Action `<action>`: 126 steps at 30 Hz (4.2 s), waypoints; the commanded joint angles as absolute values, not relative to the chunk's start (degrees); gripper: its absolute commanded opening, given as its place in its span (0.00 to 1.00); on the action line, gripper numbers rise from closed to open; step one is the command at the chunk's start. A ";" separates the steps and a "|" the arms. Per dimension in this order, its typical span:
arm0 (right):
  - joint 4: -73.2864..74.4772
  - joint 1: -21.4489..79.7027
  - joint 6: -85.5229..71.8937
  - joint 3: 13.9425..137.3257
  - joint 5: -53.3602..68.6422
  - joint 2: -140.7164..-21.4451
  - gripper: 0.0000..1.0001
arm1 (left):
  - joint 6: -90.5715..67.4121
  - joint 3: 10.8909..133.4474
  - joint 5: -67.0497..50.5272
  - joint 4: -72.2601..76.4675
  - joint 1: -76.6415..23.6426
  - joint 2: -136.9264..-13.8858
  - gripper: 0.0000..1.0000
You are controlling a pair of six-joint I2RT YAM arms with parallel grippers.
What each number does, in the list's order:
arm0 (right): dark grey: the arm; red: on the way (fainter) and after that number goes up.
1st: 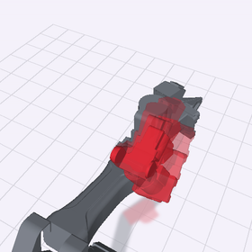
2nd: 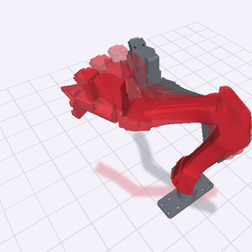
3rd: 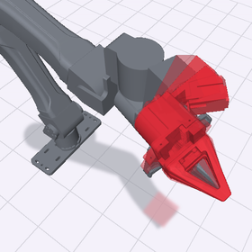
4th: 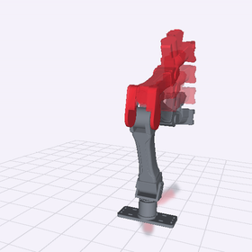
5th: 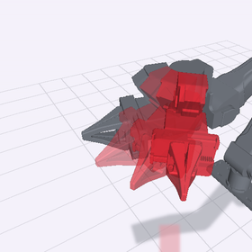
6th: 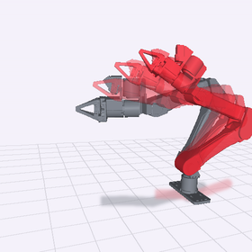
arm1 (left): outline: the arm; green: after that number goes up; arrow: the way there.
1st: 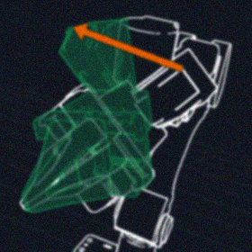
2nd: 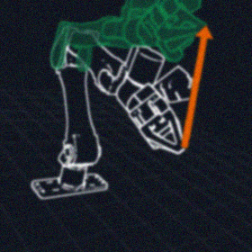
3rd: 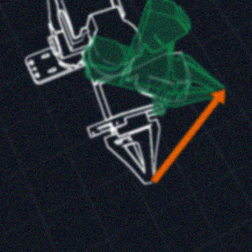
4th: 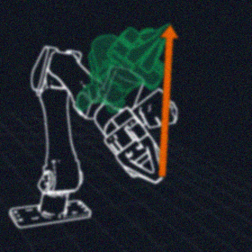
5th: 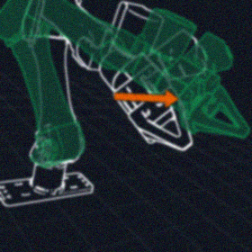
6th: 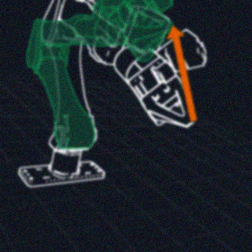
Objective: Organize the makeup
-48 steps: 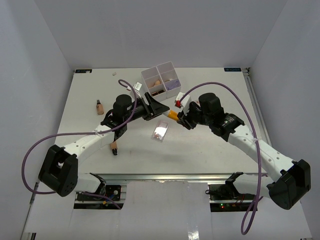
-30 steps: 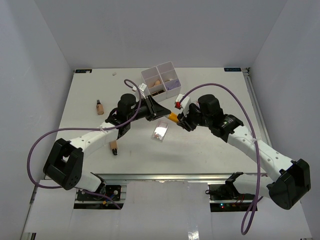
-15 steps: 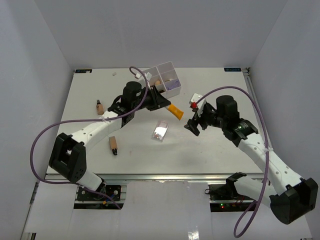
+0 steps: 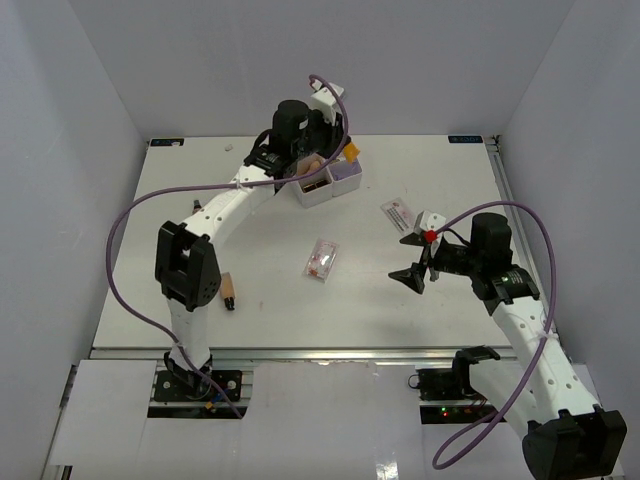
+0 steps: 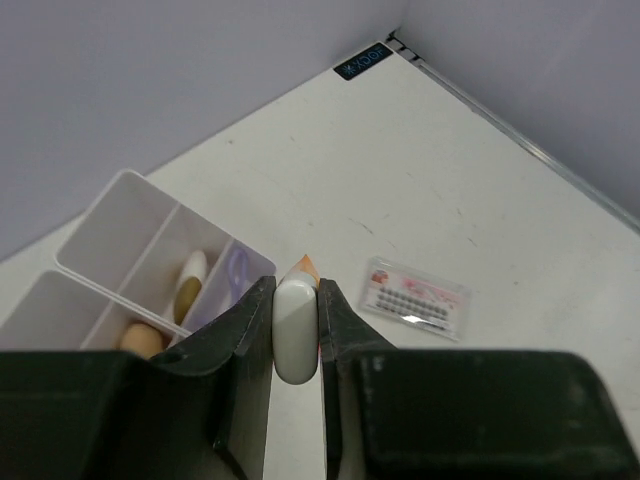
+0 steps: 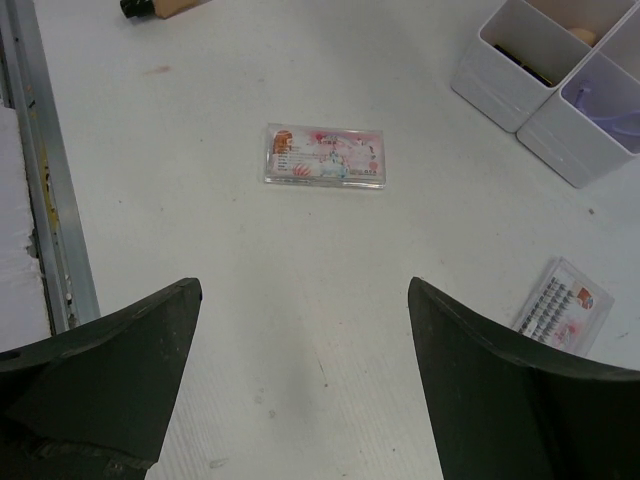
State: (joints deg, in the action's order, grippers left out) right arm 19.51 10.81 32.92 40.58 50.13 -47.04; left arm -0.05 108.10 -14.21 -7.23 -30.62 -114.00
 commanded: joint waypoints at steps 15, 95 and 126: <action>18.04 7.12 31.99 40.87 53.00 -48.09 0.90 | 12.22 121.66 -15.88 -3.37 -24.72 -130.06 0.00; 20.41 10.02 20.60 78.34 8.52 -108.79 0.90 | -9.56 39.64 -19.77 -4.75 -23.05 -51.54 0.98; 21.85 10.46 20.74 78.40 8.63 -114.79 0.64 | -9.72 39.41 -21.57 -4.34 -23.03 -52.79 0.98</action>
State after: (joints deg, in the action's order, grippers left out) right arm 20.85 10.20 20.07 78.54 7.63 -114.41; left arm -9.93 39.86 -20.06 -4.78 -23.35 -52.85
